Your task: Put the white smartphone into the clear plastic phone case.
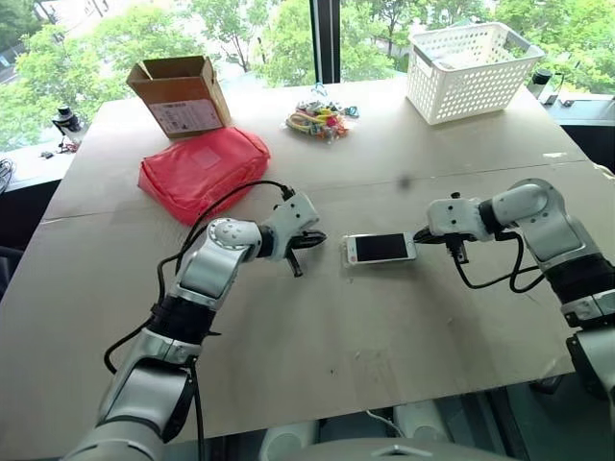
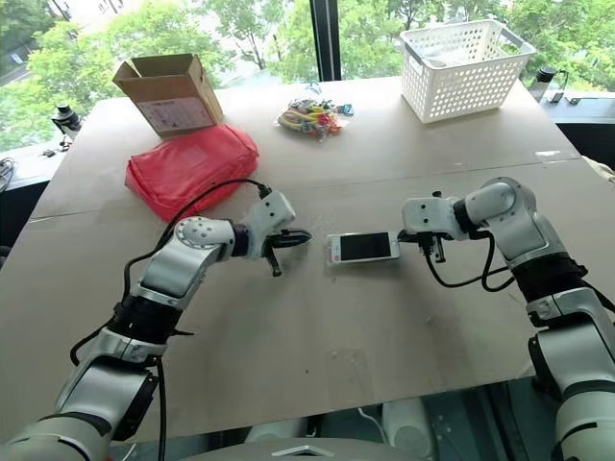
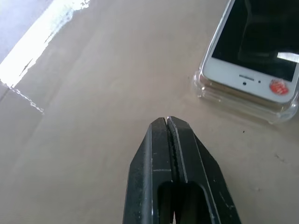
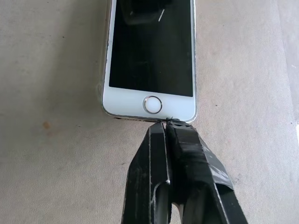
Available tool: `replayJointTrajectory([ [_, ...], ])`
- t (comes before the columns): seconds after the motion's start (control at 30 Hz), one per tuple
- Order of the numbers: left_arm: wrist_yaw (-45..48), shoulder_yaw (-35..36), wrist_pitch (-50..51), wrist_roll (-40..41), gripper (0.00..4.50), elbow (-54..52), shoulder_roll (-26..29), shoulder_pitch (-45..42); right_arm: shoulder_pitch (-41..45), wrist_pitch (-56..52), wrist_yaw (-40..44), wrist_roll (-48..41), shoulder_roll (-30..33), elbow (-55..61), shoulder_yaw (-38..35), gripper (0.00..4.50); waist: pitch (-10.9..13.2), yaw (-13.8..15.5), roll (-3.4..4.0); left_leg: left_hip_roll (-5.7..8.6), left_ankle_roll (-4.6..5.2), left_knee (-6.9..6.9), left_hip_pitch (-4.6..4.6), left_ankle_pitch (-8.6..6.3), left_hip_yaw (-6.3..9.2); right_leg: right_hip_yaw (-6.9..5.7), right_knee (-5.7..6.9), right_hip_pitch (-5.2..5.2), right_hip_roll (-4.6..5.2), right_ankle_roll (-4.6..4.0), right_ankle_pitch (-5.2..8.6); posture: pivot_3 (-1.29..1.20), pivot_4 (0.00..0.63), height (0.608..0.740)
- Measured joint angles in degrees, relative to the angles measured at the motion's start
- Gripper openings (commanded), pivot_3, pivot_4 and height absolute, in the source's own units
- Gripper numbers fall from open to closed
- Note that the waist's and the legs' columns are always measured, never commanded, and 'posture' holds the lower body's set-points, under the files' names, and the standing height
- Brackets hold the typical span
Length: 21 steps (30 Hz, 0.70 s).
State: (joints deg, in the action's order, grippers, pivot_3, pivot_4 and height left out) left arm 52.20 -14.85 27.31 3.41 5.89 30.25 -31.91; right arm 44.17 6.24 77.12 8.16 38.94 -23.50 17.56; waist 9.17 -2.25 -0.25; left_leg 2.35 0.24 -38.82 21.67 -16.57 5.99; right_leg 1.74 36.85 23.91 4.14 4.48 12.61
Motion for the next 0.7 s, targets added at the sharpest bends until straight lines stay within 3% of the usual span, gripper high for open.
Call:
replayJointTrajectory([
  [0.7, 2.28, -1.64, 3.01, -1.04, 0.00, -4.06, -1.32, 1.31, -3.01, -4.82, -0.54, -1.25, -1.27, 6.00, 0.13, 0.06, -0.02, 0.55, 0.02, 0.02, 0.00, 0.02, 0.00, 0.00, 0.02, -0.02, -0.04, -0.02, 0.01, 0.00, 0.00, 0.00, 0.150, 0.740],
])
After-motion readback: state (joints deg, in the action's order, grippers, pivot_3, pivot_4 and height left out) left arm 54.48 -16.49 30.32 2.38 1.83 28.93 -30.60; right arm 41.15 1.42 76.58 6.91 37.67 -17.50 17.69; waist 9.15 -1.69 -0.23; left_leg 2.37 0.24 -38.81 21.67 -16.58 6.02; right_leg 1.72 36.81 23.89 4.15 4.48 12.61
